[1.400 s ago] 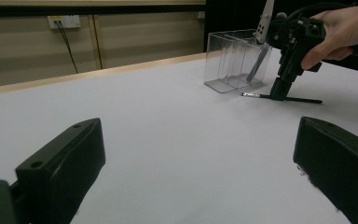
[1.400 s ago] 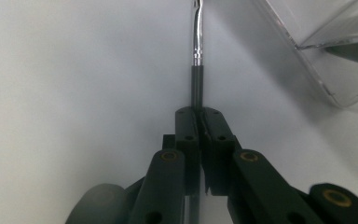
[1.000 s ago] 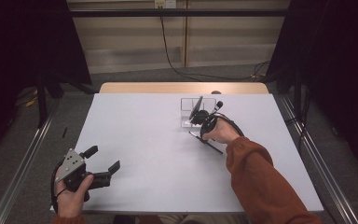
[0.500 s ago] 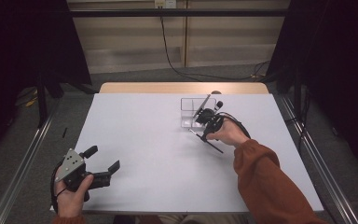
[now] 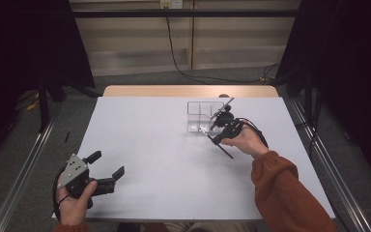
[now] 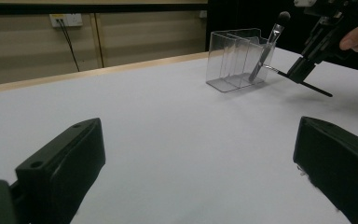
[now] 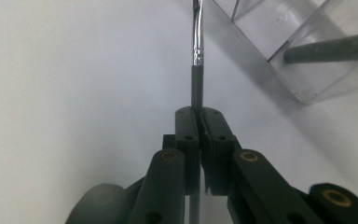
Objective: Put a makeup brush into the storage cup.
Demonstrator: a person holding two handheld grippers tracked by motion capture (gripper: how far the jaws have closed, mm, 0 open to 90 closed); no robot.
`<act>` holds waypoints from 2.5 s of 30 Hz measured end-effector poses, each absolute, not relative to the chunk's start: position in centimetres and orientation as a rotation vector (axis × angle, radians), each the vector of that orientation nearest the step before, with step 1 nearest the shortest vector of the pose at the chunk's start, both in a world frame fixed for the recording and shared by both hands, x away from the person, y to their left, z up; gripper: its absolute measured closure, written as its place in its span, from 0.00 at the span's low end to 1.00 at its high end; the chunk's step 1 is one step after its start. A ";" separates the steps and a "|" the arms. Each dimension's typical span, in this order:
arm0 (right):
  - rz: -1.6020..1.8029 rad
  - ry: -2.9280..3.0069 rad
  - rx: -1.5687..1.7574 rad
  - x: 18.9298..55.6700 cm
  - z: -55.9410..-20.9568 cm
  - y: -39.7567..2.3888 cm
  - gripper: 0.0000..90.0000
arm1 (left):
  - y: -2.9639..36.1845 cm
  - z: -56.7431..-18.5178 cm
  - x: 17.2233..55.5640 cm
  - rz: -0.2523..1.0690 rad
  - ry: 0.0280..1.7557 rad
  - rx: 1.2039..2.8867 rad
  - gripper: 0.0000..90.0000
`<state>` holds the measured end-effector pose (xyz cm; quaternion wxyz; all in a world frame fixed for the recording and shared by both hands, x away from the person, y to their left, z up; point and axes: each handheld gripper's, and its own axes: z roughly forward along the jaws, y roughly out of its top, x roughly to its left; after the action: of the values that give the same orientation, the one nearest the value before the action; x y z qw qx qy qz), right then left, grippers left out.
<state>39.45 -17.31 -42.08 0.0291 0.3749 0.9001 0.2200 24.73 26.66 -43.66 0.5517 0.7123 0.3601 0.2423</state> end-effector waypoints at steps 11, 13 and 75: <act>0.885 2.675 1.195 38.3 -41.3 -18.8 0.96 | 26.6 -43.6 24.7 0.570 0.844 1.685 0.02; 0.917 2.655 1.199 38.2 -41.4 -19.0 0.96 | 26.6 -43.6 24.7 0.567 0.841 1.687 0.02; 1.628 2.083 1.036 35.4 -40.6 -20.8 0.96 | 26.8 -43.6 24.7 0.578 0.848 1.685 0.03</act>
<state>35.40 -20.84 -40.63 0.1505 0.3608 0.7251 0.5669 24.67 26.78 -43.60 0.5516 0.7124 0.3584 0.2445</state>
